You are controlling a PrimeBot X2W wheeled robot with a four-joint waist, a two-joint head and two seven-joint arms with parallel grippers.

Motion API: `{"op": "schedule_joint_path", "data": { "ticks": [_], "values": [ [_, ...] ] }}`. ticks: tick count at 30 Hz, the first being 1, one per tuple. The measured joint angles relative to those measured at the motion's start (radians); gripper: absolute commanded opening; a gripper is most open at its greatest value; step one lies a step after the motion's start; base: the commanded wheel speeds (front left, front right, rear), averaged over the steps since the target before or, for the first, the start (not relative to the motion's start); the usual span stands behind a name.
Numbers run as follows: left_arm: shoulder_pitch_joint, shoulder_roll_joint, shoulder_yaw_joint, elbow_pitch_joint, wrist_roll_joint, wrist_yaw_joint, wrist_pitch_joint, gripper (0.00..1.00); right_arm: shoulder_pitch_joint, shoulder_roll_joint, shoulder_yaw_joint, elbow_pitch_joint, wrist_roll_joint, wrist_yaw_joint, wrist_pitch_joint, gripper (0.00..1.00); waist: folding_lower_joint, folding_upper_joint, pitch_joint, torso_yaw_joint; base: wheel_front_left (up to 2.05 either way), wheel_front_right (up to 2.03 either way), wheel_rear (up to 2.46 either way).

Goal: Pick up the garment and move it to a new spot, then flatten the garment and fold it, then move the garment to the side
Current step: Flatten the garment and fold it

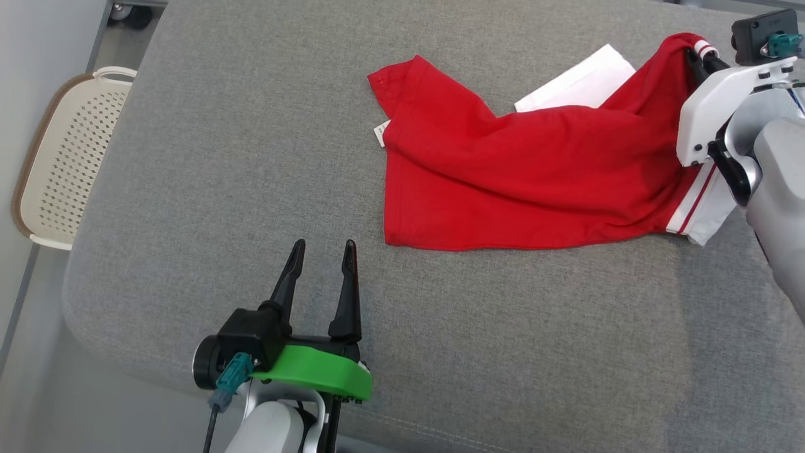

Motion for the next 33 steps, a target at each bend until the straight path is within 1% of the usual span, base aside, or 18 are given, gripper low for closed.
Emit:
{"op": "schedule_joint_path", "data": {
  "ticks": [1, 2, 3, 6, 9, 12, 15, 19, 26, 29, 33],
  "values": [
    [-0.003, 0.000, -0.002, 0.000, -0.004, 0.001, 0.000, 1.00, -0.014, 0.021, -0.019, 0.040, 0.001, 0.000, -0.024, 0.38, 0.0000, 0.0000, 0.005, 0.004, 0.00, 0.00, 0.00],
    [-0.005, 0.000, -0.002, 0.000, -0.005, 0.003, 0.000, 1.00, -0.016, 0.031, -0.021, 0.055, 0.000, 0.000, -0.039, 0.89, 0.0000, 0.0000, 0.007, 0.006, 0.00, 0.00, 0.00],
    [-0.006, 0.000, -0.002, 0.000, -0.005, 0.004, 0.000, 1.00, -0.020, 0.039, -0.023, 0.067, -0.003, 0.000, -0.058, 1.00, 0.0000, 0.0000, 0.009, 0.006, 0.00, 0.00, 0.00],
    [-0.009, 0.000, 0.000, 0.002, -0.005, 0.006, 0.000, 1.00, -0.042, 0.058, -0.046, 0.092, -0.004, 0.000, -0.123, 1.00, 0.0001, 0.0001, 0.010, 0.002, 0.00, 0.00, 0.00],
    [-0.009, 0.000, 0.008, 0.004, -0.003, 0.007, 0.000, 1.00, -0.067, 0.077, -0.062, 0.092, 0.008, 0.000, -0.159, 1.00, 0.0000, 0.0000, 0.006, -0.011, 0.00, 0.00, 0.00],
    [-0.008, 0.000, 0.017, 0.006, 0.004, 0.008, 0.000, 1.00, -0.071, 0.097, -0.065, 0.061, 0.041, 0.000, -0.175, 1.00, 0.0000, 0.0001, -0.002, -0.029, 0.00, 0.00, 0.00],
    [-0.005, 0.000, 0.024, 0.006, 0.011, 0.008, 0.000, 1.00, -0.066, 0.098, -0.058, 0.002, 0.088, 0.000, -0.185, 1.00, 0.0000, 0.0000, -0.013, -0.053, 0.00, 0.00, 0.00],
    [0.009, 0.000, 0.038, 0.007, 0.026, 0.007, 0.000, 1.00, -0.015, 0.066, -0.035, -0.081, 0.157, 0.000, -0.189, 1.00, 0.0000, 0.0001, -0.031, -0.089, 0.00, 0.00, 0.00],
    [0.032, 0.000, 0.053, 0.011, 0.042, 0.002, 0.000, 1.00, 0.115, -0.024, -0.012, -0.202, 0.249, 0.000, -0.194, 1.00, 0.0000, 0.0001, -0.062, -0.154, 0.00, 0.00, 0.00],
    [0.033, 0.000, 0.057, 0.011, 0.047, -0.004, 0.000, 1.00, 0.165, -0.048, -0.020, -0.258, 0.255, 0.000, -0.194, 1.00, 0.0000, 0.0000, -0.074, -0.179, 0.00, 0.00, 0.00],
    [0.036, 0.000, 0.057, 0.013, 0.051, -0.006, 0.000, 1.00, 0.207, -0.053, -0.043, -0.306, 0.259, 0.000, -0.194, 1.00, -0.0001, 0.0000, -0.085, -0.207, 0.00, 0.00, 0.00]
  ]
}}
